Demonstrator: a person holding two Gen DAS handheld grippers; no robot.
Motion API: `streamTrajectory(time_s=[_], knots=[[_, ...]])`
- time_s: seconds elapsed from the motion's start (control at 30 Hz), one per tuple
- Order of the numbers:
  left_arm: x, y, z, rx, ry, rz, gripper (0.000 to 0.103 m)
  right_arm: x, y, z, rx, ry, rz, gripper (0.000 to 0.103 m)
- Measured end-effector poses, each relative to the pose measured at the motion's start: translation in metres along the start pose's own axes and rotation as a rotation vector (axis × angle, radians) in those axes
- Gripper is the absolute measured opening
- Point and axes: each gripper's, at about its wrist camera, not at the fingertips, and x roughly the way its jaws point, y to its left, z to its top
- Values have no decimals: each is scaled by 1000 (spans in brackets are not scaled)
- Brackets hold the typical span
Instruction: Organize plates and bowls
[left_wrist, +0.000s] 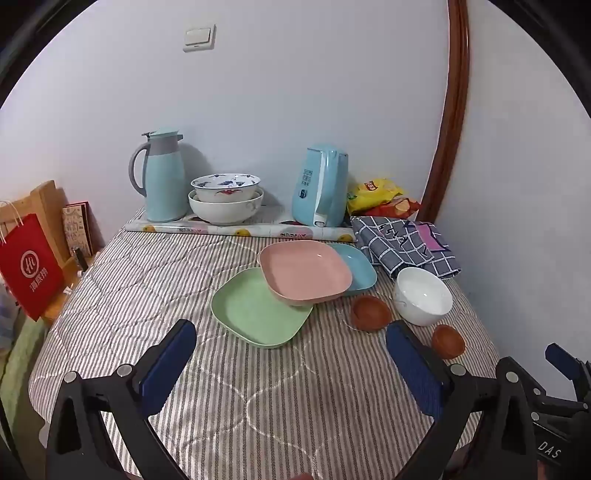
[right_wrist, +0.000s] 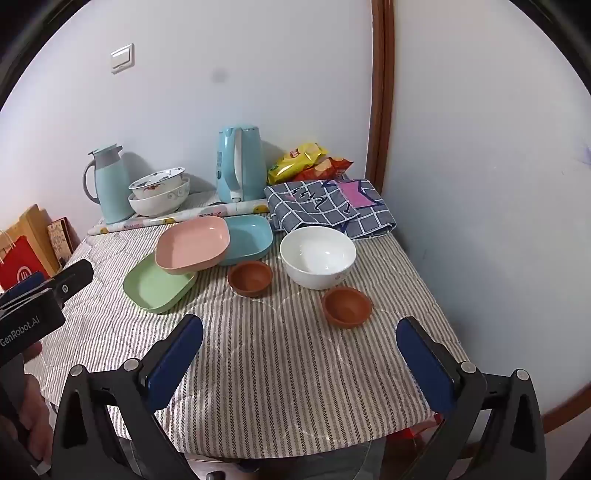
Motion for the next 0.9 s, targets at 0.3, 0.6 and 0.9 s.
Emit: streamTrajectory(time_s=[0.3,0.6,0.9], knots=[[-3,-6,0,8,2,1,103,-4,-2,4,-5,3,2,103],[-3,-4,-2,9,-3,-1,103,-4,-4,4,0,-4,5,103],[-4,-3,0,17,0,12,103,1,-1,2,1,0,20,103]])
